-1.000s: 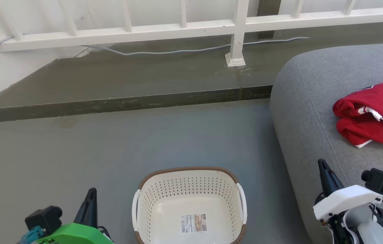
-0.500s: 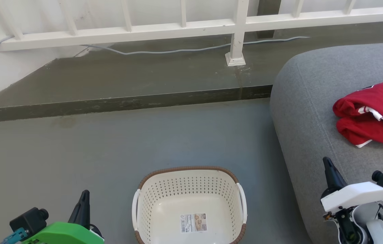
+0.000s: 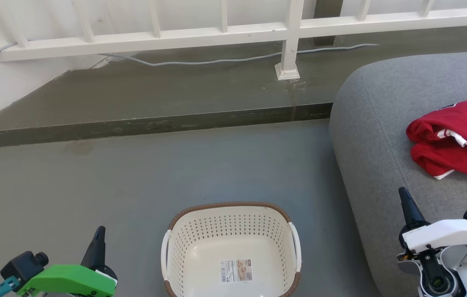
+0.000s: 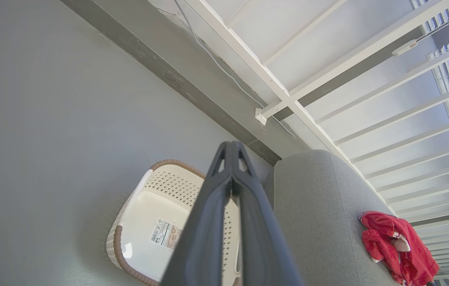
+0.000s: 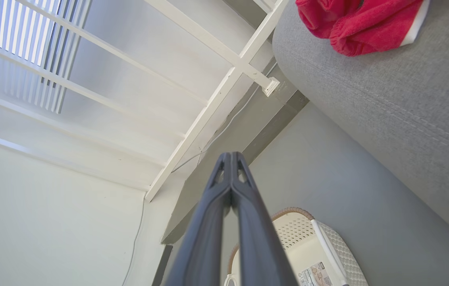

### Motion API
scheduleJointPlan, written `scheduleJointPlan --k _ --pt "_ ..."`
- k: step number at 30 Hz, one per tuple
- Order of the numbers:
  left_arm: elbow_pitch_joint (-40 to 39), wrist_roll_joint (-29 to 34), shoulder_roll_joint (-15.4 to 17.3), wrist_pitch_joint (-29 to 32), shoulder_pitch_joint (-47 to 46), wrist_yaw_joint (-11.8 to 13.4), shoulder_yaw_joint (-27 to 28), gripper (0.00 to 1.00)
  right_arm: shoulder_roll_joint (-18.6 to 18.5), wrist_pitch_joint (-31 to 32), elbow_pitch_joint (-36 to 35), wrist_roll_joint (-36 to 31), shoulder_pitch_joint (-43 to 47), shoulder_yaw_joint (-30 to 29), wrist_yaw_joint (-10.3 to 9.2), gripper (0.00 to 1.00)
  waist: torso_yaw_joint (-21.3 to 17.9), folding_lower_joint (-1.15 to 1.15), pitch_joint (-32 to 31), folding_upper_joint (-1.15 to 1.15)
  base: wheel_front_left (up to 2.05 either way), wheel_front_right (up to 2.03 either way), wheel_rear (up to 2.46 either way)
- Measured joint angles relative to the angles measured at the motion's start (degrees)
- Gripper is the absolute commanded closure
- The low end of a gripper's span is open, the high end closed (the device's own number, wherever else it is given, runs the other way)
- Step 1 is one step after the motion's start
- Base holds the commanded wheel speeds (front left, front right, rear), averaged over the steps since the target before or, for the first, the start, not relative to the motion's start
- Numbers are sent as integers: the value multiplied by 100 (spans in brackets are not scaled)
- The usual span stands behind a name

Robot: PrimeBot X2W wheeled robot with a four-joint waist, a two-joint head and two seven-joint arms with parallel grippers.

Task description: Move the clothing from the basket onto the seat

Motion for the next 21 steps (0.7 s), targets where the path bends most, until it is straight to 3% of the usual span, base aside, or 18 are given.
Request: scheduleJointPlan --k 21 --pt "241 -1455 -49 238 -225 -292 356 100 36 291 0 1503 -138 -347 170 100 7 0 15 0 0 0 0"
